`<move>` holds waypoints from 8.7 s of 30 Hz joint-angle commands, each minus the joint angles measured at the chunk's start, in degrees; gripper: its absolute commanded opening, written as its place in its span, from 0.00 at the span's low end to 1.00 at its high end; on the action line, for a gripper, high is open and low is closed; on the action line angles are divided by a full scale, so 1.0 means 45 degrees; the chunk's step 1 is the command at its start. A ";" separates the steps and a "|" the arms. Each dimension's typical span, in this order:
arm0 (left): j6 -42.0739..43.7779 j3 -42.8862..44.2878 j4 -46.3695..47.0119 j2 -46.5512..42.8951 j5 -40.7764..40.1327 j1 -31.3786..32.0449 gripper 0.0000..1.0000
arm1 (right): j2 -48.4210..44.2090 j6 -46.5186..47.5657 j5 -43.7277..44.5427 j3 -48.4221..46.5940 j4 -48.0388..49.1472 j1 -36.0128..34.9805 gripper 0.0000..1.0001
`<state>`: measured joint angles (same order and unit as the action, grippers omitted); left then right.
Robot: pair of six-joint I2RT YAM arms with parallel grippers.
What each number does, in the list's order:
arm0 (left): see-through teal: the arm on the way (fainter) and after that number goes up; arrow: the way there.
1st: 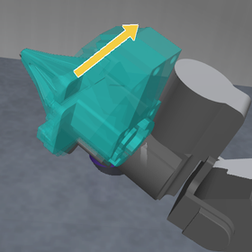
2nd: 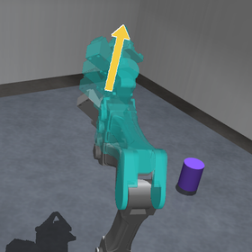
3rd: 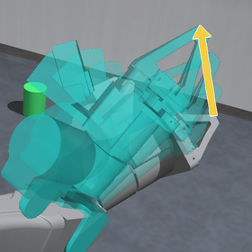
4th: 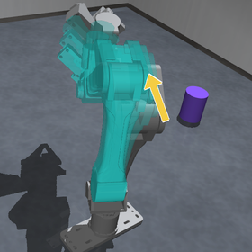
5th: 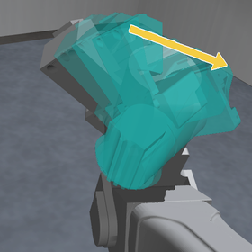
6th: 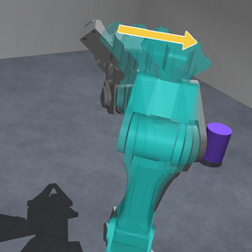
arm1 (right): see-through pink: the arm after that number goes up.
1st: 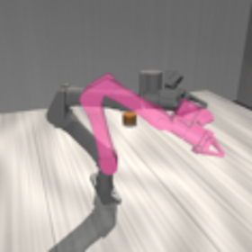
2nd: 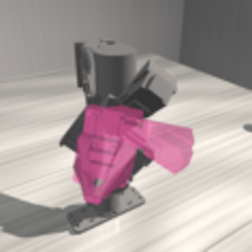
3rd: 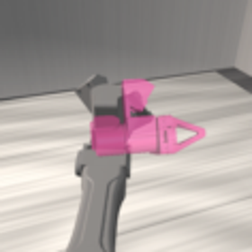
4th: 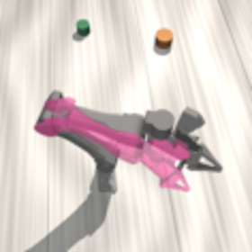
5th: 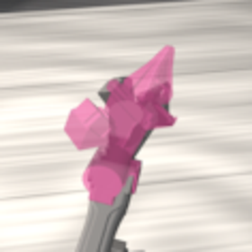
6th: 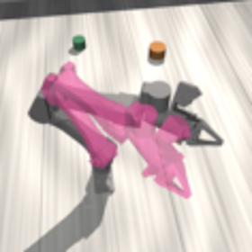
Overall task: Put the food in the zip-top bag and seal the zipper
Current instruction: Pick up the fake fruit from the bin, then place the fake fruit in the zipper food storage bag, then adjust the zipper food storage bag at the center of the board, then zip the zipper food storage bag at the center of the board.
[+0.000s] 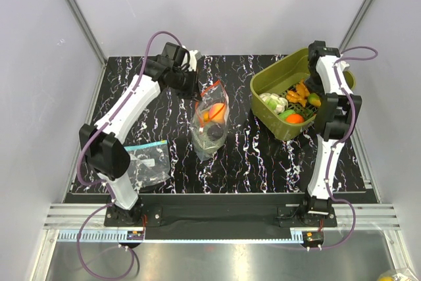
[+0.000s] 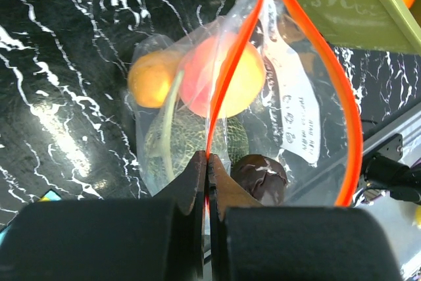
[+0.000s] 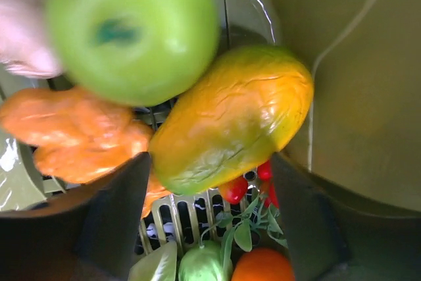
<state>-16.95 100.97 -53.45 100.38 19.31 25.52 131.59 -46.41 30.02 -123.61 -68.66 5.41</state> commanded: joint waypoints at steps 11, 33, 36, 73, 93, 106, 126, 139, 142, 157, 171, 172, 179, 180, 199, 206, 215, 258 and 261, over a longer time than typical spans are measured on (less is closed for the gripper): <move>-0.0002 -0.0073 0.0511 -0.0665 -0.0189 -0.0104 0.00 | -0.0451 -0.0449 -0.0168 0.0750 0.1272 0.0087 0.69; 0.0231 -0.0485 0.0785 -0.0803 -0.0404 -0.0104 0.00 | 0.1616 -0.0213 0.0243 -0.1335 0.0748 0.1591 0.77; 0.0232 -0.0328 0.0726 -0.0744 -0.0288 -0.0124 0.00 | 0.1306 -0.0078 -0.0010 -0.1263 0.0998 0.1513 0.53; -0.1389 -0.0992 0.0257 -0.2618 -0.0287 0.0579 0.00 | -0.9789 0.1739 -0.7511 0.4950 0.6175 -0.9267 0.32; -0.1721 -0.1070 0.0179 -0.2970 -0.0561 0.0579 0.00 | -0.9203 0.2364 -0.6067 0.5830 0.5748 -1.0772 0.97; -0.1604 -0.1246 0.0120 -0.3244 -0.0737 0.0579 0.00 | -0.9536 0.2287 -0.3743 0.5868 0.4325 -1.0772 0.77; -0.1468 -0.1539 0.0140 -0.3439 -0.0873 0.0579 0.00 | -0.7095 0.3673 -0.1299 0.3094 0.1432 -1.0616 0.63; -0.1156 -0.0779 0.0178 -0.2854 -0.0234 0.0579 0.00 | -0.7288 0.3284 -0.3586 0.3681 0.2193 -1.0616 0.00; -0.1097 -0.0076 0.0530 -0.2230 0.0569 0.0774 0.01 | -0.8028 0.2951 -0.3428 0.4244 0.2171 -1.0713 0.00; -0.0550 0.2311 0.1076 0.0546 0.4358 0.2181 0.00 | -1.0317 0.2775 -0.4485 0.5360 0.3091 -1.1788 0.05; -0.0022 0.1664 0.0980 -0.0255 0.3814 0.2162 0.54 | -1.0589 0.0901 -0.3387 0.7992 0.3011 -1.1224 0.00; -0.0022 0.1703 0.0941 -0.0275 0.3737 0.2142 0.66 | -1.0686 0.0861 -0.3525 0.8190 0.3148 -1.1106 0.00; -0.0412 0.0461 0.1619 -0.2630 0.1823 0.0819 0.99 | -1.0961 0.0510 -0.4035 0.8992 0.3637 -1.0461 0.00; -0.0490 0.0028 0.1895 -0.3044 0.1841 0.0582 0.99 | -1.0961 0.0471 -0.4073 0.9031 0.3637 -1.0441 0.00; 0.0602 -1.0286 0.8788 -1.0566 0.1606 0.0091 0.62 | -1.0004 0.0958 -0.4483 0.7509 0.3813 -0.9425 0.00; 0.1910 -1.1071 1.0373 -1.0101 0.2270 0.0072 0.55 | -0.9906 0.1076 -0.4854 0.7274 0.3852 -0.9405 0.00; 0.1872 -1.1109 1.1780 -0.8712 0.3522 0.0246 0.36 | -1.0004 0.1349 -0.4875 0.7118 0.3813 -0.9405 0.00; 0.1010 -1.1153 1.4283 -0.7345 0.2072 0.1400 0.00 | -1.2288 0.4218 -0.7334 0.8075 0.4887 -0.9269 0.20; 0.1693 -1.0157 1.3445 -0.7248 0.2931 0.1419 0.00 | -1.2464 0.5778 -0.7938 0.7880 0.5430 -0.9269 0.56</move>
<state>-13.72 48.82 6.31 68.66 28.08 31.79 77.67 -28.60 -0.49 -87.37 -49.84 -36.58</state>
